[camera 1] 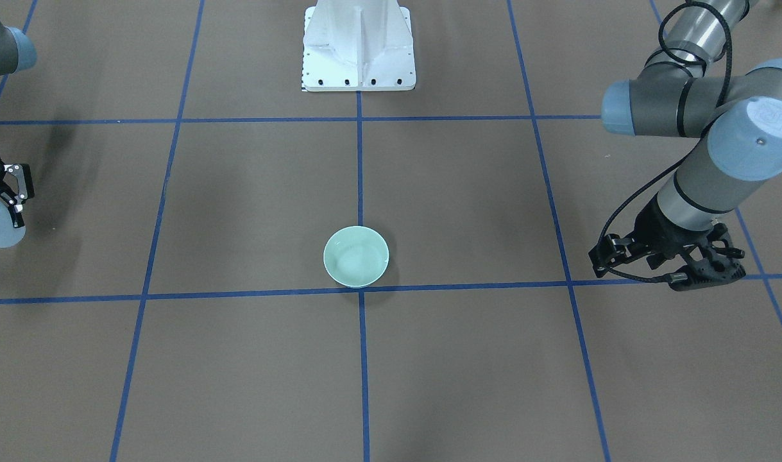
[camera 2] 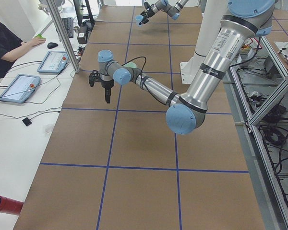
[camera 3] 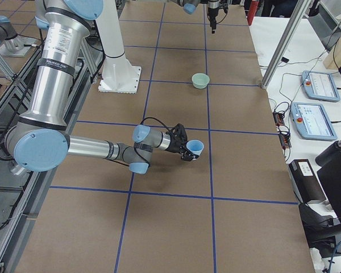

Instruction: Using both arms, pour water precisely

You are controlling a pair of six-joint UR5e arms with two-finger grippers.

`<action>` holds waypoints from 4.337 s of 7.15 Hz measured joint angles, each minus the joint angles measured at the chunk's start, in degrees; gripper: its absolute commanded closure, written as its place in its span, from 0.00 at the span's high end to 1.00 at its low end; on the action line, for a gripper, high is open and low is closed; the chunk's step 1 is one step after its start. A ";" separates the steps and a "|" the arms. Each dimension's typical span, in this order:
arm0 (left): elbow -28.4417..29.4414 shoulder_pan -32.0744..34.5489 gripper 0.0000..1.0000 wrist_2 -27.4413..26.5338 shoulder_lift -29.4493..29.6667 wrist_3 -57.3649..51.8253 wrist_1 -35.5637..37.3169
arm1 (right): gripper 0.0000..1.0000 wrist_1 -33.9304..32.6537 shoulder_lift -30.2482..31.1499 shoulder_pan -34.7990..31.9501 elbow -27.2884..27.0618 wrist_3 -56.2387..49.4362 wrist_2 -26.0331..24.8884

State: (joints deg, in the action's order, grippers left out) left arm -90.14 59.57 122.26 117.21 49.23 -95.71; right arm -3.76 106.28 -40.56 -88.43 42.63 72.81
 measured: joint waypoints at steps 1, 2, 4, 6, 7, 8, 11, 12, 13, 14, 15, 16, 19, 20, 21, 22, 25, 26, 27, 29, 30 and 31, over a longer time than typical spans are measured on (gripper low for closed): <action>0.03 -0.03 1.00 0.00 0.02 -0.01 0.00 | 0.00 0.12 -0.01 0.10 0.97 0.00 0.26; 0.04 -0.05 1.00 0.00 0.03 -0.01 0.00 | 0.00 0.20 -0.04 0.26 2.04 -0.02 0.40; 0.05 -0.06 1.00 0.00 0.07 -0.01 0.00 | 0.10 0.18 -0.12 0.72 3.06 -0.10 1.65; 0.05 -0.06 1.00 0.00 0.20 -0.01 0.02 | 0.45 0.11 -0.17 0.99 3.57 -0.26 2.60; 0.05 -0.06 1.00 0.00 0.28 -0.01 0.05 | 0.59 0.08 -0.19 1.14 3.92 -0.38 2.72; 0.05 -0.06 1.00 0.00 0.36 -0.01 0.08 | 0.65 0.09 -0.19 1.27 4.26 -0.53 2.72; 0.05 -0.06 1.00 0.00 0.54 -0.01 0.16 | 0.96 0.35 -0.18 1.57 4.91 -0.63 2.61; 0.05 -0.06 1.00 0.00 0.56 -0.01 0.20 | 0.98 1.42 -0.14 1.68 5.38 -0.29 2.62; 0.05 -0.06 1.00 0.00 0.56 -0.01 0.23 | 0.98 2.81 -0.12 1.74 6.16 -0.13 2.68; 0.05 -0.07 1.00 0.00 0.56 -0.04 0.28 | 0.98 3.82 -0.11 1.77 6.75 -0.10 2.91; 0.07 -0.06 1.00 0.00 0.56 -0.07 0.32 | 0.98 4.24 -0.03 1.77 6.98 -0.11 3.34; 0.11 -0.06 1.00 0.00 0.56 -0.09 0.36 | 0.98 4.41 0.13 1.68 6.84 -0.14 4.29; 0.06 -0.06 1.00 0.00 0.55 -0.10 0.43 | 0.98 4.47 1.62 0.65 3.74 -0.41 9.75; 0.06 -0.07 1.00 0.00 0.48 -0.09 0.44 | 0.98 4.47 1.95 -1.12 3.16 -0.67 12.41; 0.05 -0.06 1.00 0.00 0.46 -0.05 0.44 | 0.98 4.45 2.05 -3.12 2.95 -0.86 15.04; 0.05 -0.06 1.00 0.00 0.46 -0.02 0.44 | 0.98 4.37 2.07 -4.79 2.84 -1.08 16.80; 0.03 -0.06 1.00 0.00 0.47 -0.03 0.29 | 0.98 1.79 0.26 -15.13 2.66 -3.80 27.87; 0.02 -0.12 1.00 0.00 0.63 -0.05 0.09 | 0.98 -1.45 -1.77 -19.97 2.33 -6.10 32.91; 0.00 -0.20 1.00 0.00 1.28 0.00 -0.07 | 0.99 -5.83 -4.14 -24.04 1.62 -7.67 37.50; 0.00 -2.12 1.00 0.04 4.52 1.86 -0.16 | 0.99 -13.97 -7.70 -28.40 0.94 -11.45 42.34; 0.10 -4.44 1.00 0.02 6.79 5.54 -0.17 | 0.99 -21.25 -10.34 -30.58 0.48 -17.26 43.86; 0.17 -7.08 1.00 -0.01 8.73 9.11 -0.19 | 0.99 -31.18 -13.71 -32.81 -0.68 -23.59 45.34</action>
State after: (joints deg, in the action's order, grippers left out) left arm -89.97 52.49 122.24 125.94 58.34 -95.91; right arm -34.94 92.57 -73.37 -89.12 19.03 118.15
